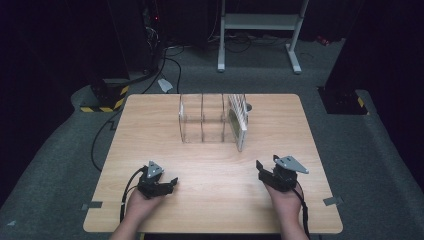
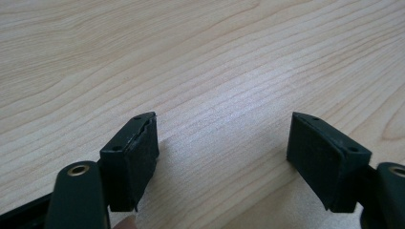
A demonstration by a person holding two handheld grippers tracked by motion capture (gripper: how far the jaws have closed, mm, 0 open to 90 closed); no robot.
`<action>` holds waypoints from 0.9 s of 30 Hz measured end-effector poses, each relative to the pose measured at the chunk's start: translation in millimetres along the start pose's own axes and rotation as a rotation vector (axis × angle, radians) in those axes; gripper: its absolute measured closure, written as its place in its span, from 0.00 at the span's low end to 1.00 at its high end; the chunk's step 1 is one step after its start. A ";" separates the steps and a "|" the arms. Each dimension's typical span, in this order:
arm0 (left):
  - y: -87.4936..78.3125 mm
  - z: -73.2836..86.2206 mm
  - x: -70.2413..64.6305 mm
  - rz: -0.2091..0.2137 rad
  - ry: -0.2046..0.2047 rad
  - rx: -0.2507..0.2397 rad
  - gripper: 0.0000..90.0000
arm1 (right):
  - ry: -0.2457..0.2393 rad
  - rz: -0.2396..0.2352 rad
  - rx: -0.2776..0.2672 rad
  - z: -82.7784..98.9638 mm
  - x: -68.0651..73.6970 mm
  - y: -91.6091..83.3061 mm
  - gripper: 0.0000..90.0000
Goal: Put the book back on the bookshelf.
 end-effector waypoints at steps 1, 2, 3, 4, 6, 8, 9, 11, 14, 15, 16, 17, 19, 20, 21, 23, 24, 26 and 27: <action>0.0 -0.1 0.1 0.000 0.000 0.000 0.29 | 0.007 0.004 0.006 3.5 -3.5 -2.6 0.34; 0.1 -0.1 0.1 -0.001 0.000 0.000 0.29 | 0.007 0.006 0.010 6.8 -7.4 -4.6 0.33; 0.1 -0.1 0.1 -0.001 -0.001 0.000 0.29 | 0.006 0.010 0.020 10.6 -11.2 -6.3 0.32; 0.2 -0.2 0.2 -0.001 -0.001 0.000 0.29 | 0.009 0.011 0.033 15.0 -14.4 -7.7 0.30; 0.1 -0.1 0.2 -0.001 -0.001 0.002 0.29 | 0.015 0.012 0.070 25.7 -20.5 -9.1 0.27; 0.1 -0.2 0.2 -0.001 -0.001 0.002 0.29 | 0.016 0.020 0.121 40.0 -27.4 -8.6 0.25; 0.2 -0.2 0.3 -0.002 -0.002 0.001 0.30 | 0.009 0.028 0.137 44.7 -30.3 -8.4 0.24; 0.2 -0.2 0.2 -0.002 -0.003 0.002 0.30 | -0.010 0.050 0.198 58.3 -37.5 -7.0 0.20; 0.4 -0.4 0.2 -0.003 -0.006 -0.001 0.30 | 0.010 0.075 0.292 72.7 -50.3 -6.1 0.15; 0.4 -0.5 0.2 -0.003 -0.006 -0.002 0.30 | -0.003 0.073 0.297 73.3 -53.3 -6.3 0.14; 0.4 -0.4 0.3 -0.003 -0.006 -0.002 0.30 | -0.006 0.065 0.300 73.0 -54.1 -5.2 0.12; 0.4 -0.5 0.3 -0.004 -0.006 -0.002 0.30 | -0.004 0.064 0.304 73.0 -54.0 -4.5 0.11; 0.3 -0.4 0.5 -0.007 -0.007 -0.002 0.30 | -0.004 0.062 0.305 72.9 -54.0 -4.3 0.11; 0.2 -0.2 0.3 -0.008 -0.011 -0.002 0.30 | 0.001 0.065 0.304 72.8 -53.9 -4.2 0.11; 0.0 0.0 0.4 -0.011 -0.014 -0.002 0.30 | 0.008 0.073 0.303 72.6 -53.7 -3.8 0.11; -0.2 0.1 0.6 -0.013 -0.017 -0.003 0.30 | 0.032 0.101 0.301 72.0 -53.6 -3.0 0.11; -0.2 0.2 0.7 -0.014 -0.020 -0.004 0.30 | 0.039 0.121 0.300 71.6 -53.5 -2.1 0.12; -0.8 0.8 1.1 -0.020 -0.025 0.000 0.30 | 0.046 0.130 0.299 70.4 -52.6 0.1 0.11; -0.8 0.8 0.9 -0.022 -0.029 -0.002 0.30 | 0.048 0.132 0.302 69.9 -52.6 1.1 0.11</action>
Point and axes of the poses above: each handheld gripper's, and its own axes: y roughly forward along the jaws, z roughly out of its underside, x roughly to its left, the point moved 8 cm from there along y, roughly forward along the jaws, and after that the axes turned 2 degrees about x, right-handed, at the moved point
